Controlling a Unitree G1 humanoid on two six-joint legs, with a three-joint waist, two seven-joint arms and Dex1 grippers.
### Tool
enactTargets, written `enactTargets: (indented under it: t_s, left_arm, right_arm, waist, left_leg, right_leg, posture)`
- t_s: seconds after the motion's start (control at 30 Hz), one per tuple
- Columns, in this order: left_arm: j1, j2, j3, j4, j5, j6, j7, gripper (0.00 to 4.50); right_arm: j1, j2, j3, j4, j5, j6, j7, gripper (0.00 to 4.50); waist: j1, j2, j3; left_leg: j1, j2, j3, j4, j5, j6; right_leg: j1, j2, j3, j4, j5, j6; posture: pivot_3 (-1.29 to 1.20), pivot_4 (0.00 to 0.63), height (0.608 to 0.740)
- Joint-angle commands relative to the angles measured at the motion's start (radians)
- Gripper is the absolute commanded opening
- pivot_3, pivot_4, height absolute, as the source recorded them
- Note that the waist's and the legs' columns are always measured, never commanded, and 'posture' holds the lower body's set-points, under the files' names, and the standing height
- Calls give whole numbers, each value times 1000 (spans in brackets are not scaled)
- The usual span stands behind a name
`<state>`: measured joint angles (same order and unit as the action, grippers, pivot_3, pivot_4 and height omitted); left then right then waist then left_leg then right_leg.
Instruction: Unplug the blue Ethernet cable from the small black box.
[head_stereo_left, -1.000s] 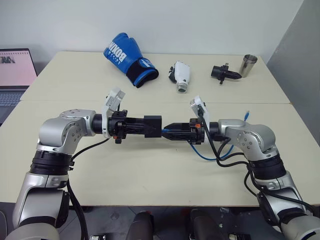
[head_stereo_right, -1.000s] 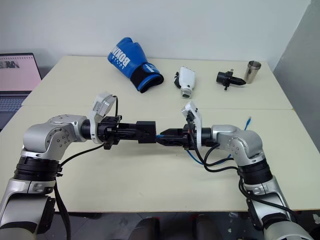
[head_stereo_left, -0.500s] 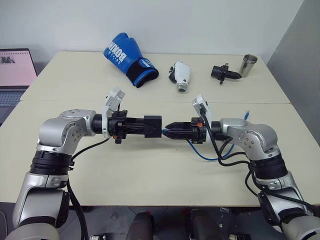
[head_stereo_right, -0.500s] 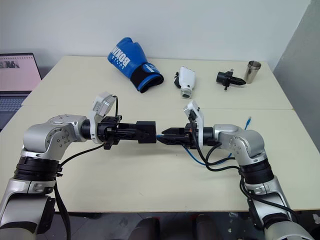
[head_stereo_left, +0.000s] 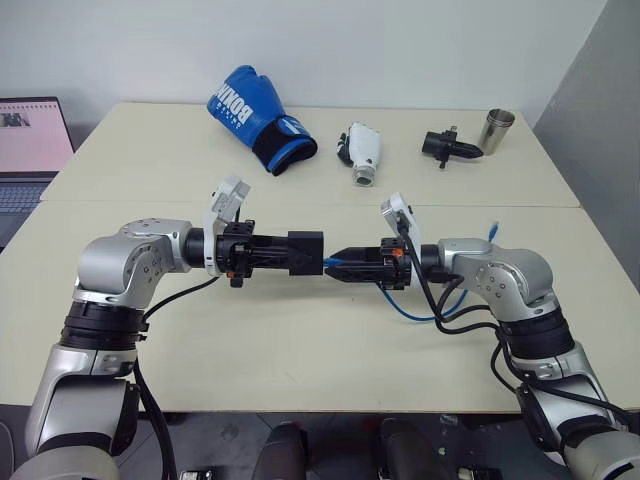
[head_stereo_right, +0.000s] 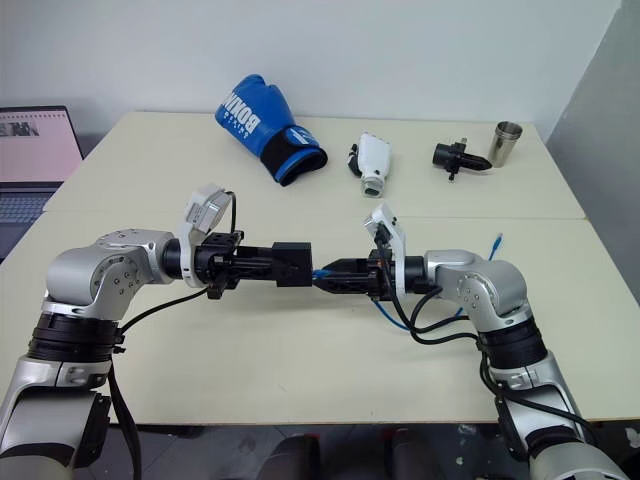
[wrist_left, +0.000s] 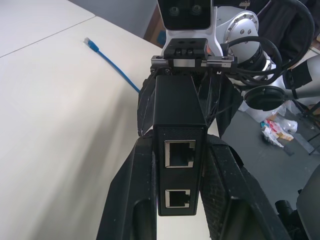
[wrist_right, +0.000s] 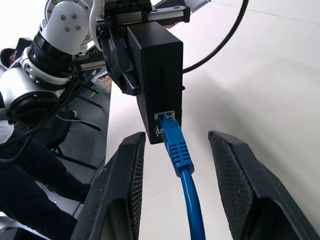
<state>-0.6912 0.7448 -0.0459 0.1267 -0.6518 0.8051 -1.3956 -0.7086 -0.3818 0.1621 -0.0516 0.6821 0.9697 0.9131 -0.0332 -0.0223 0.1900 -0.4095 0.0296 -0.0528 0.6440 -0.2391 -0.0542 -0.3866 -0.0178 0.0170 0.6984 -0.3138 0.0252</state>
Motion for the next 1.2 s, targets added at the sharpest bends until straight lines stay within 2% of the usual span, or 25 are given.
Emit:
enactTargets:
  t_s: [0.03, 0.6, 0.63, 0.9, 1.2]
  left_arm:
    - [-7, 2, 12, -24, -4, -6, -5, 798]
    - [-5, -3, 12, -23, -2, -7, -3, 798]
    - [-5, -3, 12, -22, -2, -7, -2, 798]
    - [-9, -4, 15, -20, -4, -2, -2, 798]
    - [-17, -17, 18, -8, -11, 3, -2, 798]
  right_arm:
    - [-14, 5, -25, -18, 12, -4, -1, 2115]
    - [-13, 16, -35, -12, 16, 5, -17, 2115]
    - [-13, 14, -34, -12, 15, 4, -15, 1747]
    - [-9, 8, -29, -14, 12, 0, -8, 77]
    - [-9, 10, -29, -25, 17, 7, -5, 61]
  waist:
    - [0, 0, 0]
    - [0, 0, 0]
    - [0, 0, 0]
    - [0, 0, 0]
    - [0, 0, 0]
  left_leg:
    - [0, 0, 0, 0, 0, 0]
    - [0, 0, 0, 0, 0, 0]
    - [0, 0, 0, 0, 0, 0]
    - [0, 0, 0, 0, 0, 0]
    - [0, 0, 0, 0, 0, 0]
  right_leg:
    - [0, 0, 0, 0, 0, 0]
    - [0, 0, 0, 0, 0, 0]
    - [0, 0, 0, 0, 0, 0]
    - [0, 0, 0, 0, 0, 0]
    - [0, 0, 0, 0, 0, 0]
  posture:
    - [0, 150, 740]
    - [0, 150, 740]
    - [0, 150, 740]
    - [0, 150, 740]
    - [0, 150, 740]
